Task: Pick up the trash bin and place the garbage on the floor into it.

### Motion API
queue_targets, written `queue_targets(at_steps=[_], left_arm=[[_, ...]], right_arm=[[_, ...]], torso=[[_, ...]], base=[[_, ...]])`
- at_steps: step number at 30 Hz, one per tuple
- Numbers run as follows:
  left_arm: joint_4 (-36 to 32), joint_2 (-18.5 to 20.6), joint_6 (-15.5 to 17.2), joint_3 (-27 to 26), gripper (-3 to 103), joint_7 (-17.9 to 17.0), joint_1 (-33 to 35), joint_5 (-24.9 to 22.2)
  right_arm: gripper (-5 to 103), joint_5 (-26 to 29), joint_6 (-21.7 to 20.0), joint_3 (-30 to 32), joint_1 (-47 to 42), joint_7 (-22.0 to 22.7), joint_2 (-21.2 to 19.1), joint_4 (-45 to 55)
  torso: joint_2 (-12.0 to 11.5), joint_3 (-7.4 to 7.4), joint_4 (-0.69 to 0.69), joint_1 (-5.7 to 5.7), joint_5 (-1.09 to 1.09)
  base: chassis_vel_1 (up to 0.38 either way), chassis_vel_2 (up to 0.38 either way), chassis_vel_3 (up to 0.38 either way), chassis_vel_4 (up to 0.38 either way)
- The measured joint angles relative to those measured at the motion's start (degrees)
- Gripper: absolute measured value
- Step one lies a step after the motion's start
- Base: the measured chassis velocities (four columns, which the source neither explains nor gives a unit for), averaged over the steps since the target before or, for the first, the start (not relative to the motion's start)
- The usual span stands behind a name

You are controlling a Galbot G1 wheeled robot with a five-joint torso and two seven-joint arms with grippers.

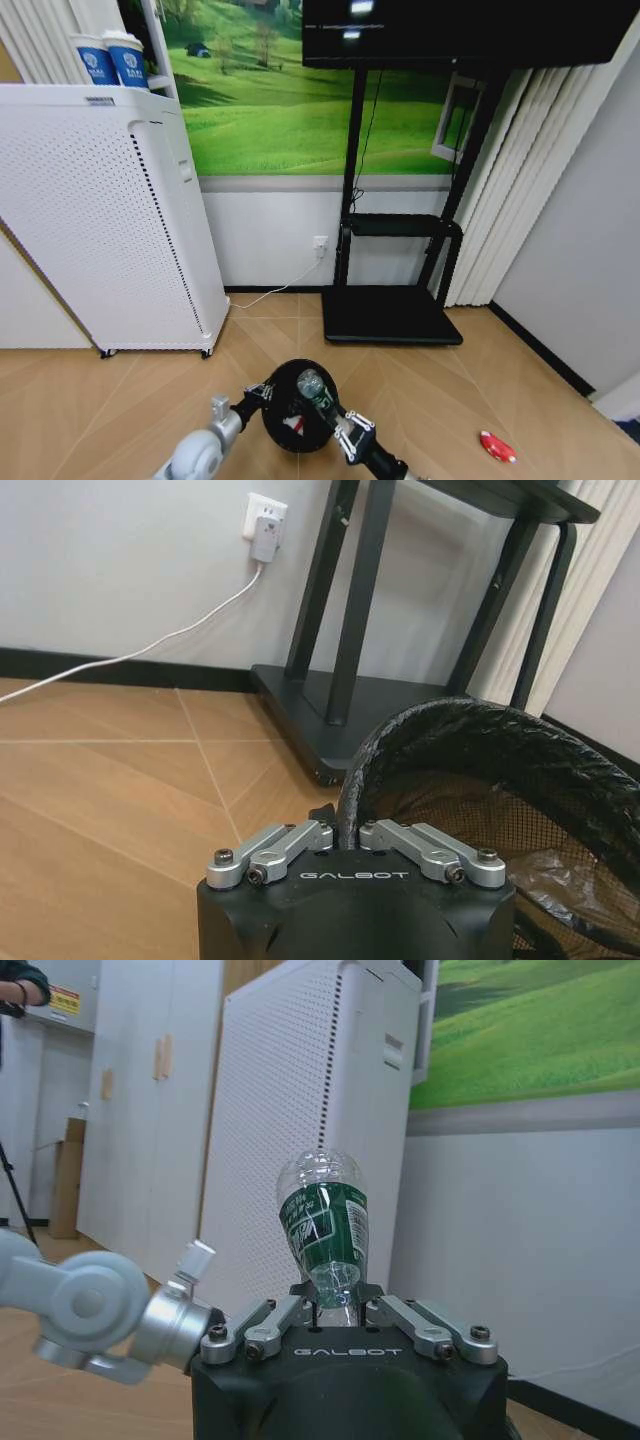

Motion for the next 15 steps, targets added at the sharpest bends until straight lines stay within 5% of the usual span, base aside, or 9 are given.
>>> queue_targets(at_steps=[8, 15], left_arm=[[-1.54, -1.35, -0.42, 1.77, 6, 1.39, 1.56, 3.43], [-6.15, -0.62, -3.02, 0.74, 6, 7.11, 5.52, 4.76]], right_arm=[[19, 0.56, 1.26, -2.42, 0.71, -1.64, -0.48, 0.08], [19, 0.53, 0.83, -7.15, 4.54, -1.19, -0.27, -3.67]], torso=[[0.00, 0.00, 0.00, 0.00, 0.00], [0.00, 0.00, 0.01, 0.00, 0.01]], base=[[0.000, 0.000, 0.000, 0.000], [0.000, 0.000, 0.000, 0.000]])
